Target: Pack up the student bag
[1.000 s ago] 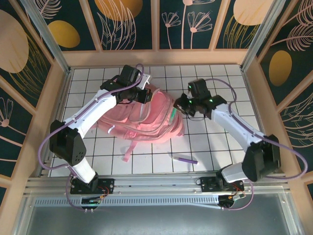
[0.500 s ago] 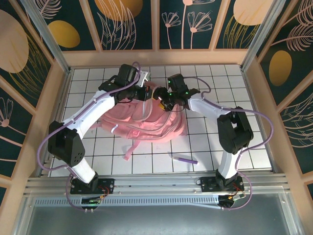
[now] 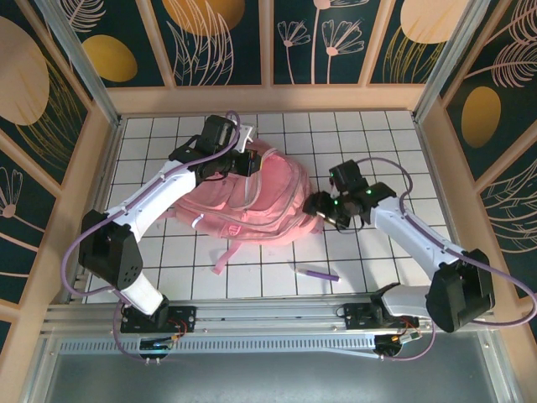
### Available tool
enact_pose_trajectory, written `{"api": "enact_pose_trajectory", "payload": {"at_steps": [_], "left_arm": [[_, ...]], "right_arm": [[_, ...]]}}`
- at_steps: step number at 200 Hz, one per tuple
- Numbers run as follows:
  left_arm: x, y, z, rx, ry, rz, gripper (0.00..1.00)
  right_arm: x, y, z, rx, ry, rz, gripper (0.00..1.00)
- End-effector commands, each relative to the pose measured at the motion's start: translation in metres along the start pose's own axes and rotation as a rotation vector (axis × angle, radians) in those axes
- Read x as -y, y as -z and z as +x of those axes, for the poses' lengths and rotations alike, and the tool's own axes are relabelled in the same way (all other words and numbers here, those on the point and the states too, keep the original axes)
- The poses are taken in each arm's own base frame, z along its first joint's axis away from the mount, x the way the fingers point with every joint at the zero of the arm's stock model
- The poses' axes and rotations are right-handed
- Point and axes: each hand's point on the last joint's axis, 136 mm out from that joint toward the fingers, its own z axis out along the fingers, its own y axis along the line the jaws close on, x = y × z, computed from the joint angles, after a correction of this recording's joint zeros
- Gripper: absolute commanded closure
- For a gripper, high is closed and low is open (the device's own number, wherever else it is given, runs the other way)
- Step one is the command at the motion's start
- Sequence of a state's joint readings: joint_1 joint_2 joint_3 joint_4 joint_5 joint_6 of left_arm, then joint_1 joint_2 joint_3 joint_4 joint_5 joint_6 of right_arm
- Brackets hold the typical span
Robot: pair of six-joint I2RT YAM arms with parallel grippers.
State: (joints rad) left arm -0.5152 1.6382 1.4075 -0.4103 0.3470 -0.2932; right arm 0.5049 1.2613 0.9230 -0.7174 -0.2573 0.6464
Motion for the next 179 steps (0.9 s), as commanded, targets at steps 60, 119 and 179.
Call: {"api": "enact_pose_trajectory", "payload": {"at_steps": [60,119,179], "left_arm": [[-0.007,0.008,-0.001,0.065,-0.067,-0.011,1.0],[-0.005,0.008,0.01,0.032,-0.094,0.007,1.0],[-0.001,0.008,0.011,0.005,-0.114,0.025,1.0]], "right_arm": [[0.026,-0.021,0.088,-0.237,0.499,0.291,0.22],[0.045,-0.059,0.118,-0.298,0.554,0.33,0.12],[0.062,-0.078,0.121,-0.311,0.528,0.39,0.13]]}}
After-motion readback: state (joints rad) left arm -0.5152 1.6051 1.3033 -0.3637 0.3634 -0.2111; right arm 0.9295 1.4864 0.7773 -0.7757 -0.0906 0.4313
